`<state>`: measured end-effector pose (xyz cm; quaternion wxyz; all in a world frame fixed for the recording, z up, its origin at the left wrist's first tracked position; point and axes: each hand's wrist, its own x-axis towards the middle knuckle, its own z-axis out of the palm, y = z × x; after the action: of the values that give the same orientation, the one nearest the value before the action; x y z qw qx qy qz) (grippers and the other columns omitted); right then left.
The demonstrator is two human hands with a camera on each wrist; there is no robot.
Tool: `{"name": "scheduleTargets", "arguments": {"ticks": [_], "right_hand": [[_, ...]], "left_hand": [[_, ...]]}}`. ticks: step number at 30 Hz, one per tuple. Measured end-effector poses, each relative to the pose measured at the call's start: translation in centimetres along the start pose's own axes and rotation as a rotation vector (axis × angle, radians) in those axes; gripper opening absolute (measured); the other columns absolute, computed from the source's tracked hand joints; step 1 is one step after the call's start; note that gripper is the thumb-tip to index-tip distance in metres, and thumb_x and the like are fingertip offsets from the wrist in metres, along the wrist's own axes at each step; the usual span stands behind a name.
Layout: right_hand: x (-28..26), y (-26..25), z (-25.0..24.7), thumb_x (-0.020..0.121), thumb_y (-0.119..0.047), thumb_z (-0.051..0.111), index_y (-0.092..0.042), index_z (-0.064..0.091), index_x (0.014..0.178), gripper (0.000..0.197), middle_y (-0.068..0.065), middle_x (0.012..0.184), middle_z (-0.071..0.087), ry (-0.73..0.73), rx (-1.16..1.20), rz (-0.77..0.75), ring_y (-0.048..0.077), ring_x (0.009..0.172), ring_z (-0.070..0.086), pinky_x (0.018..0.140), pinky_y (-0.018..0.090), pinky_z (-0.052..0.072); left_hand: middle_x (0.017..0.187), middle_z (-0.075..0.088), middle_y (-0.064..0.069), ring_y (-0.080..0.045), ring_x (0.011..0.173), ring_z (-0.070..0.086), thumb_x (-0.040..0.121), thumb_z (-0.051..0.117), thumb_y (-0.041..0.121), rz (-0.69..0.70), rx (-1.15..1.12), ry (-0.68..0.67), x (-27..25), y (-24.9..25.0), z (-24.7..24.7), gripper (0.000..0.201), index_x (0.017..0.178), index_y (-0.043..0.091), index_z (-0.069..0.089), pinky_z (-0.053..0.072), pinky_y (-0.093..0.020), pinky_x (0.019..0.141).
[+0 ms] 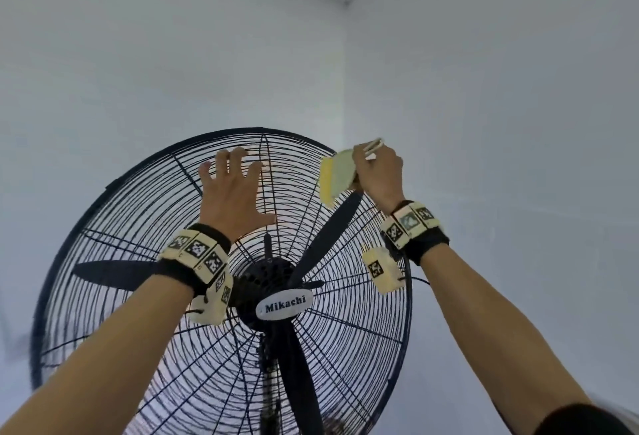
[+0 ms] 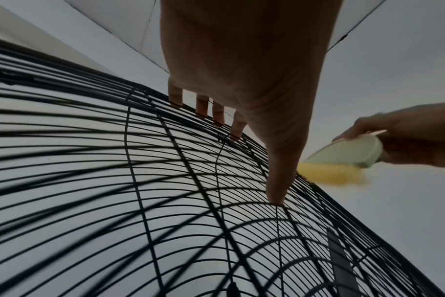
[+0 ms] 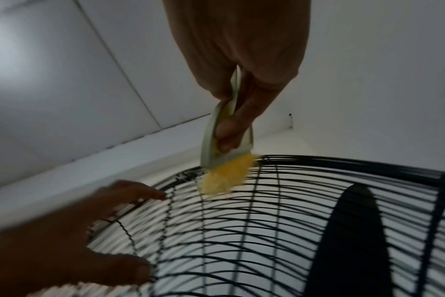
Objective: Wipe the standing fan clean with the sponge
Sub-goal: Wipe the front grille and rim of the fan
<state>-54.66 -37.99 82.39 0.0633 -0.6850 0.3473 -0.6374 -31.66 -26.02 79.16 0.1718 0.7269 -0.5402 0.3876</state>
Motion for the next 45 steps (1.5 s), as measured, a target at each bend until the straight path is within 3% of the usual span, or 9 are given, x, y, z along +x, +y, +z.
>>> {"name": "scheduleTargets", "arguments": {"ticks": [3, 6, 10, 18, 23, 29, 34, 39, 45], "right_hand": [[0.5, -1.0, -0.4, 0.106, -0.032, 0.051, -0.005, 0.069, 0.111, 0.033, 0.008, 0.097, 0.074, 0.096, 0.095, 0.036, 0.023, 0.084, 0.071, 0.085, 0.035, 0.058], [0.0, -1.0, 0.7, 0.104, -0.033, 0.053, -0.012, 0.063, 0.121, 0.029, 0.004, 0.104, 0.071, 0.129, 0.170, 0.055, 0.028, 0.094, 0.073, 0.083, 0.049, 0.062], [-1.3, -1.0, 0.4, 0.105, -0.026, 0.051, -0.004, 0.068, 0.116, 0.030, 0.009, 0.097, 0.073, 0.021, 0.031, 0.021, 0.022, 0.083, 0.068, 0.091, 0.035, 0.054], [-2.2, -0.5, 0.8, 0.107, -0.032, 0.050, -0.010, 0.060, 0.128, 0.032, 0.008, 0.106, 0.071, 0.096, 0.139, 0.088, 0.028, 0.095, 0.072, 0.080, 0.044, 0.063], [-4.7, 0.7, 0.7, 0.108, -0.029, 0.045, -0.005, 0.063, 0.100, 0.031, 0.007, 0.079, 0.065, -0.051, 0.032, 0.031, 0.018, 0.069, 0.064, 0.056, 0.018, 0.048], [-5.2, 0.4, 0.9, 0.109, -0.036, 0.045, -0.011, 0.059, 0.130, 0.036, 0.005, 0.097, 0.070, 0.074, 0.103, 0.056, 0.027, 0.087, 0.072, 0.073, 0.046, 0.064], [-7.4, 0.5, 0.2, 0.109, -0.027, 0.046, 0.000, 0.065, 0.114, 0.034, 0.011, 0.091, 0.070, -0.143, 0.128, 0.045, 0.012, 0.072, 0.070, 0.055, 0.026, 0.060], [-6.3, 0.3, 0.6, 0.110, -0.039, 0.041, -0.014, 0.059, 0.130, 0.036, 0.007, 0.101, 0.070, 0.049, 0.107, 0.026, 0.021, 0.090, 0.064, 0.076, 0.026, 0.052], [-10.6, 0.8, 2.8, 0.110, -0.037, 0.042, -0.013, 0.060, 0.123, 0.033, 0.010, 0.077, 0.068, -0.073, 0.082, -0.067, 0.019, 0.062, 0.063, 0.047, 0.023, 0.047]], "left_hand": [[0.159, 0.022, -0.010, -0.039, 0.146, 0.019, 0.066, 0.076, 0.078, 0.008, 0.005, 0.010, 0.0, 0.0, 0.0, 0.109, 0.152, 0.024, 0.036, 0.023, -0.061, 0.117], [0.157, 0.024, -0.011, -0.038, 0.145, 0.022, 0.063, 0.078, 0.077, 0.007, 0.004, 0.028, -0.1, 0.1, 0.1, 0.109, 0.150, 0.023, 0.039, 0.024, -0.061, 0.116], [0.155, 0.026, -0.010, -0.039, 0.142, 0.024, 0.060, 0.079, 0.078, -0.004, 0.001, 0.033, 0.0, -0.1, 0.3, 0.110, 0.148, 0.023, 0.040, 0.027, -0.062, 0.115], [0.151, 0.030, -0.009, -0.038, 0.139, 0.028, 0.055, 0.083, 0.076, 0.003, -0.019, 0.053, 0.2, 0.4, 0.2, 0.111, 0.145, 0.022, 0.046, 0.029, -0.062, 0.113], [0.150, 0.031, -0.011, -0.038, 0.139, 0.027, 0.056, 0.084, 0.075, -0.001, -0.014, 0.062, 0.2, 0.2, 0.4, 0.111, 0.145, 0.021, 0.046, 0.029, -0.062, 0.113], [0.153, 0.028, -0.010, -0.038, 0.142, 0.024, 0.058, 0.082, 0.076, 0.005, -0.017, 0.061, -0.1, 0.8, 0.1, 0.111, 0.146, 0.021, 0.043, 0.027, -0.061, 0.115], [0.153, 0.027, -0.011, -0.039, 0.142, 0.023, 0.059, 0.083, 0.075, -0.009, -0.021, 0.060, -0.1, 0.4, 0.4, 0.111, 0.147, 0.020, 0.043, 0.026, -0.063, 0.116], [0.152, 0.027, -0.010, -0.038, 0.142, 0.023, 0.058, 0.083, 0.075, 0.000, -0.033, 0.074, -0.3, 0.8, 0.4, 0.110, 0.146, 0.022, 0.043, 0.025, -0.063, 0.116], [0.153, 0.026, -0.012, -0.039, 0.143, 0.022, 0.062, 0.083, 0.073, -0.005, -0.030, 0.044, -0.5, 0.1, 0.2, 0.109, 0.148, 0.020, 0.040, 0.025, -0.063, 0.116]]}}
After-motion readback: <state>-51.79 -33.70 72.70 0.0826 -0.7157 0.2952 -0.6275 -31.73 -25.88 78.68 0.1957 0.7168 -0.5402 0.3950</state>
